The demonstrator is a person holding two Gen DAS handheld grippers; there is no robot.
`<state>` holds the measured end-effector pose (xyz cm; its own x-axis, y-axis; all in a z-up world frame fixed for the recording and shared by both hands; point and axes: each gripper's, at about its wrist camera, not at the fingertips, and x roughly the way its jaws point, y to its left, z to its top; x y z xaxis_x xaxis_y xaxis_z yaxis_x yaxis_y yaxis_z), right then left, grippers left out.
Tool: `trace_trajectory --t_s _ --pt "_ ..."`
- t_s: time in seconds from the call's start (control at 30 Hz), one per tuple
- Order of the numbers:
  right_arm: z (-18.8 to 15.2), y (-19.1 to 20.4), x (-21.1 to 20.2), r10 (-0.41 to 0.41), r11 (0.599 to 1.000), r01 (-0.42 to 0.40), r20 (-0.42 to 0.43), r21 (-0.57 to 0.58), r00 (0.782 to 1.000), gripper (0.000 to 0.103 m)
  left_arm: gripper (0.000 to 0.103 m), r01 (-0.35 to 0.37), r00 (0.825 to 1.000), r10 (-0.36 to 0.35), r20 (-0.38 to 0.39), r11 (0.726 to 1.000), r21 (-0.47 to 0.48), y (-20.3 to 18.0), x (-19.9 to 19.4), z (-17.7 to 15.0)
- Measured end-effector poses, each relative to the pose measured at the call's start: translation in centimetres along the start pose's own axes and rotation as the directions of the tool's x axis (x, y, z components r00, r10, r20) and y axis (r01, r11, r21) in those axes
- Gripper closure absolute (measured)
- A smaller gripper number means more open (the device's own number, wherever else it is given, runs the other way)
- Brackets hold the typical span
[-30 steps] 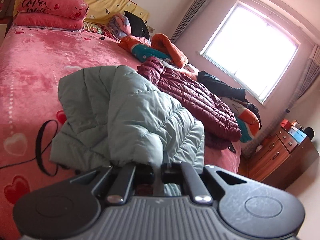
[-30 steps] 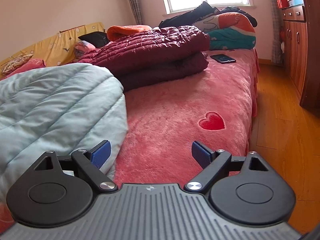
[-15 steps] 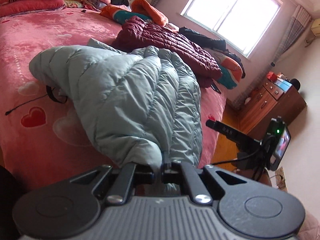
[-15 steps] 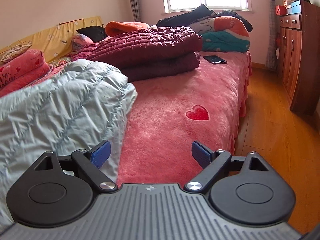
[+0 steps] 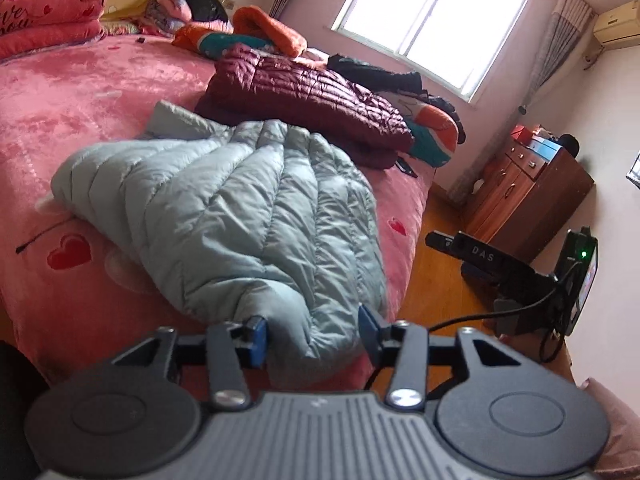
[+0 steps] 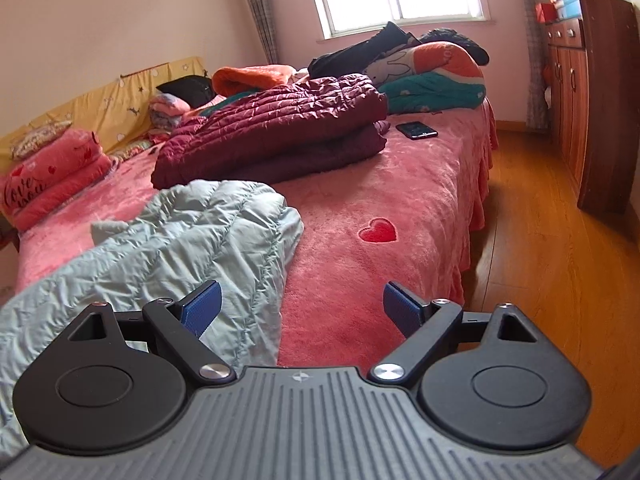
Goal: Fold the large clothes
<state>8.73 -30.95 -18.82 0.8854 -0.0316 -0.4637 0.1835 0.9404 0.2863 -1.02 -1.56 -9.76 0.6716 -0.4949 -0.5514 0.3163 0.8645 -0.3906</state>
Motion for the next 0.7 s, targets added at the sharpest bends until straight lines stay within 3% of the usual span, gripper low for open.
trace_trajectory --t_s 0.13,0.23,0.3,0.43,0.53,0.7 --pt "0.5 -1.4 0.9 0.066 0.988 -0.061 -0.029 0.141 0.997 0.0 0.04 0.027 0.998 -0.028 0.062 1.0 0.007 0.0 -0.8 1.2" --pt "0.8 -1.6 2.5 0.139 0.965 -0.122 -0.059 0.23 0.989 0.0 0.037 0.021 0.997 -0.021 0.068 1.0 0.002 0.3 -0.7 1.8" --pt "1.3 -1.1 4.3 0.166 0.955 -0.144 -0.068 0.258 0.984 0.0 0.026 0.076 0.996 -0.076 0.038 0.997 -0.005 0.7 -0.7 2.0" --pt "2.3 0.1 7.7 0.22 0.932 -0.184 -0.084 0.311 0.972 0.0 0.02 0.109 0.994 -0.11 0.01 0.993 0.039 0.4 -1.3 1.6" --pt "2.9 1.1 10.3 0.244 0.921 -0.199 -0.099 0.334 0.965 0.0 0.007 0.15 0.988 -0.145 -0.059 0.984 0.094 -0.2 -1.3 1.0" --pt "3.2 2.1 14.5 0.209 0.927 -0.144 -0.159 0.346 0.965 0.0 0.005 0.088 0.983 -0.068 -0.173 0.99 0.108 0.8 -0.9 -0.2"
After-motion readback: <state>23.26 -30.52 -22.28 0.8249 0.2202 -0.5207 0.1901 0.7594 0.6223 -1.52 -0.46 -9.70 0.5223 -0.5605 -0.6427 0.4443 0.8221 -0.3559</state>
